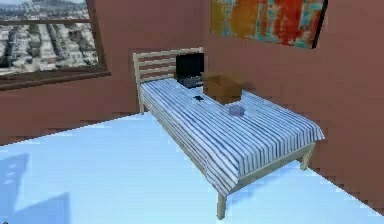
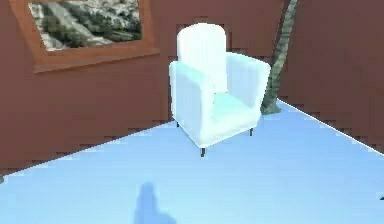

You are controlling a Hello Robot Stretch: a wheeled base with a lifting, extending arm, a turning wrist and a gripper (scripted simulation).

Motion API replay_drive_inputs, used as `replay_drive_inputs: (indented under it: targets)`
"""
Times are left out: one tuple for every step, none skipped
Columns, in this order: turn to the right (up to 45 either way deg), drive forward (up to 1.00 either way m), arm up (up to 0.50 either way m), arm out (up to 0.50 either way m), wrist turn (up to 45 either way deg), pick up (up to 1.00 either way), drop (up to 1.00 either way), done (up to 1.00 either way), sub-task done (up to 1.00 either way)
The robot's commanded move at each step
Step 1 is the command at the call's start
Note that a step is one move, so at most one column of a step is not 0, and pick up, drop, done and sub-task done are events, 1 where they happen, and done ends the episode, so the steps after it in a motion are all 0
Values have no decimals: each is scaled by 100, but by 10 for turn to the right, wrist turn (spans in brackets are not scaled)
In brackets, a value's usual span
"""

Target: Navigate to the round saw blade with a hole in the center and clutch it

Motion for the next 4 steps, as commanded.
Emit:
replay_drive_inputs:
  targets:
    - [450, 0, 0, 0, 0, 0, 0, 0, 0]
    - [450, 0, 0, 0, 0, 0, 0, 0, 0]
    - [450, 0, 0, 0, 0, 0, 0, 0, 0]
    - [270, 0, 0, 0, 0, 0, 0, 0, 0]
